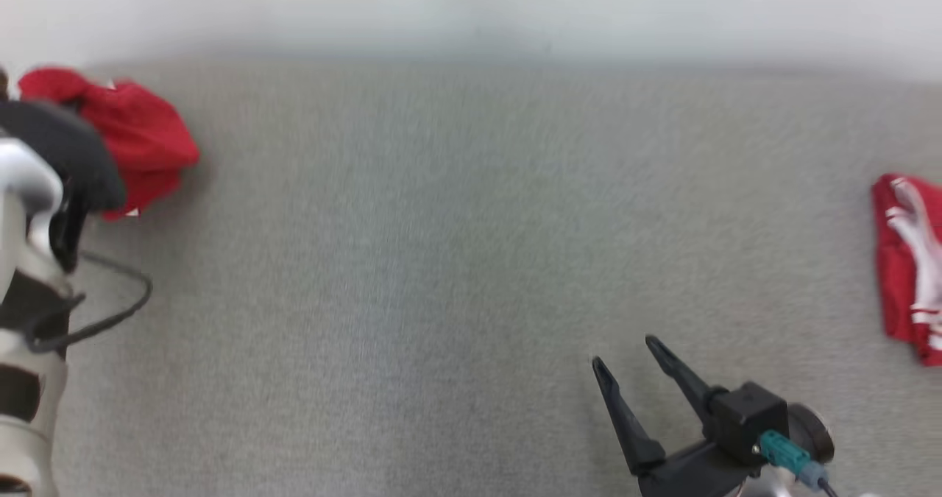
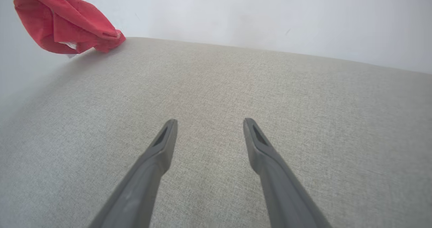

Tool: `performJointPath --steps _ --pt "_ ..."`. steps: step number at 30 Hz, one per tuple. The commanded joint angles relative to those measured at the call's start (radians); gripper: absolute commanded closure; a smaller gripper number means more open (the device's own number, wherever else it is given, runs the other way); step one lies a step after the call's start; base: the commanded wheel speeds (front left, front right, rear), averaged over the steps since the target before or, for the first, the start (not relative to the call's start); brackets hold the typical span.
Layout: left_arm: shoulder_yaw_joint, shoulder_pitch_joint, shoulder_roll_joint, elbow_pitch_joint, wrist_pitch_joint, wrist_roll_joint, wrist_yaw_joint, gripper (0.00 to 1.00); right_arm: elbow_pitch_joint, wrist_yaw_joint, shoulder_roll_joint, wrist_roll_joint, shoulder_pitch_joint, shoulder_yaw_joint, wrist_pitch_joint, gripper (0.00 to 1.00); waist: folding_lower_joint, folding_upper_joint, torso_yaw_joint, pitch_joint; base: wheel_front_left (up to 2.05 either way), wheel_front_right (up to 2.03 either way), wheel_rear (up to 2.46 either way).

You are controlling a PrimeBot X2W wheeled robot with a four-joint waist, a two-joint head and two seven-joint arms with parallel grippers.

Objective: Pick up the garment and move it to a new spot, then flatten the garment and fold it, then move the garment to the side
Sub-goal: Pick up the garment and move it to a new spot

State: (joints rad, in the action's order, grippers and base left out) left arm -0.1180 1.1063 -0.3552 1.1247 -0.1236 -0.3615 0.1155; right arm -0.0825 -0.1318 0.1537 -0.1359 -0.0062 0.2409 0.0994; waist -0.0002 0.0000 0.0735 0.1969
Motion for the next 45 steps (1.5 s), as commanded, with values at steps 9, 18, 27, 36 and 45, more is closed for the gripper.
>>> performJointPath --steps 9,18,27,36,45 --pt "-0.118 0.098 0.060 -0.223 -0.036 -0.033 0.014 1.00 0.062 0.003 -0.058 0.011 0.057 -0.087 -0.065 0.00 0.0002 0.0000 -0.124 -0.244 0.00 0.00 0.00" --pt "-0.257 0.030 0.150 -0.399 -0.042 -0.078 0.013 1.00 0.062 0.003 -0.077 0.030 0.076 -0.130 -0.069 0.00 0.0002 0.0000 -0.215 -0.259 0.00 0.00 0.00" --pt "-0.353 -0.172 0.262 -0.406 0.009 -0.064 -0.025 1.00 0.044 0.003 -0.085 0.037 0.091 -0.120 -0.050 0.00 0.0002 0.0000 -0.271 -0.231 0.00 0.00 0.00" --pt "-0.384 -0.384 0.300 -0.269 0.084 -0.131 -0.085 1.00 0.039 0.003 -0.086 0.033 0.067 -0.078 -0.044 0.00 0.0002 0.0000 -0.325 -0.200 0.00 0.00 0.00" --pt "-0.427 -0.475 0.305 -0.253 0.149 -0.246 -0.058 0.00 0.047 0.003 -0.078 0.030 0.083 -0.115 -0.048 0.00 0.0002 0.0000 -0.298 -0.200 0.00 0.00 0.00"
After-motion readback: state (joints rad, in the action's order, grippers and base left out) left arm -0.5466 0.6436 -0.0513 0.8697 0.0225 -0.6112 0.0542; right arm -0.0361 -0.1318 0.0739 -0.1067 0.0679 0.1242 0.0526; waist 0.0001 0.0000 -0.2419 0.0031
